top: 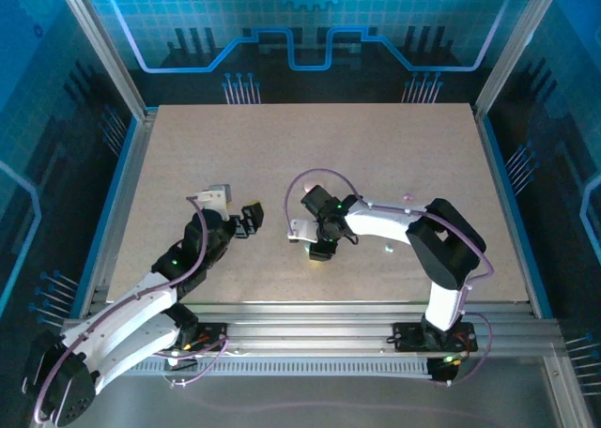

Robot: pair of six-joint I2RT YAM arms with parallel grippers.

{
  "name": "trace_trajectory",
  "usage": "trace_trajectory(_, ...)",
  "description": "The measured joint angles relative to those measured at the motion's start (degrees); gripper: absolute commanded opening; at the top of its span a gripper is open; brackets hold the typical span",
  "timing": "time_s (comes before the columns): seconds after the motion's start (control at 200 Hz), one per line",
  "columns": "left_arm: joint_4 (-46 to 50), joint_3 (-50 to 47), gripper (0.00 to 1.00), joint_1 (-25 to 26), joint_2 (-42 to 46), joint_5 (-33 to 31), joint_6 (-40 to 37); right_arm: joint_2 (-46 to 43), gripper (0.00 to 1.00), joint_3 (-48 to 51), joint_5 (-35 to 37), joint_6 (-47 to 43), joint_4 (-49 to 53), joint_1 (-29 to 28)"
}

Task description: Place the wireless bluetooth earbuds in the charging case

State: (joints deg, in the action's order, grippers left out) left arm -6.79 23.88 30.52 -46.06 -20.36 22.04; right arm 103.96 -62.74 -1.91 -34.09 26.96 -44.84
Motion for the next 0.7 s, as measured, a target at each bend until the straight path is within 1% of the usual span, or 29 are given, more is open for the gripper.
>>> trace_trajectory(0.05,0.0,0.0,0.86,0.0,0.1,0.0,0.0,0.0,0.42,0.0,0.0,0.0,0.1,0.0)
trace_trajectory(0.115,0.0,0.0,0.85,0.0,0.1,0.0,-0.2,-0.1,0.38,0.0,-0.1,-0.1,0.1,0.0)
trace_trajectory(0.255,-0.1,0.0,0.85,0.0,0.5,0.2,-1.2,-1.6,0.33,0.5,-0.4,0.3,0.3,0.0)
trace_trajectory(0.335,-0.4,0.0,0.84,0.0,0.5,0.7,-1.3,-5.7,0.32,2.4,-1.4,1.1,-0.5,0.3)
trace_trajectory(0.42,-1.2,0.0,0.84,0.0,0.4,2.6,-1.2,-14.1,0.32,5.7,-2.8,2.4,-2.6,1.1)
trace_trajectory(0.525,-1.8,1.4,0.84,-0.1,-1.4,8.0,-0.6,-25.2,0.32,8.6,-4.2,3.7,-6.4,3.1)
trace_trajectory(0.58,-2.1,2.9,0.83,0.0,-3.0,10.9,0.2,-29.1,0.33,9.6,-4.6,4.4,-8.6,3.8)
trace_trajectory(0.695,-3.3,10.1,0.81,-0.2,-10.1,21.5,3.5,-36.0,0.32,12.8,-4.7,6.1,-13.8,5.1)
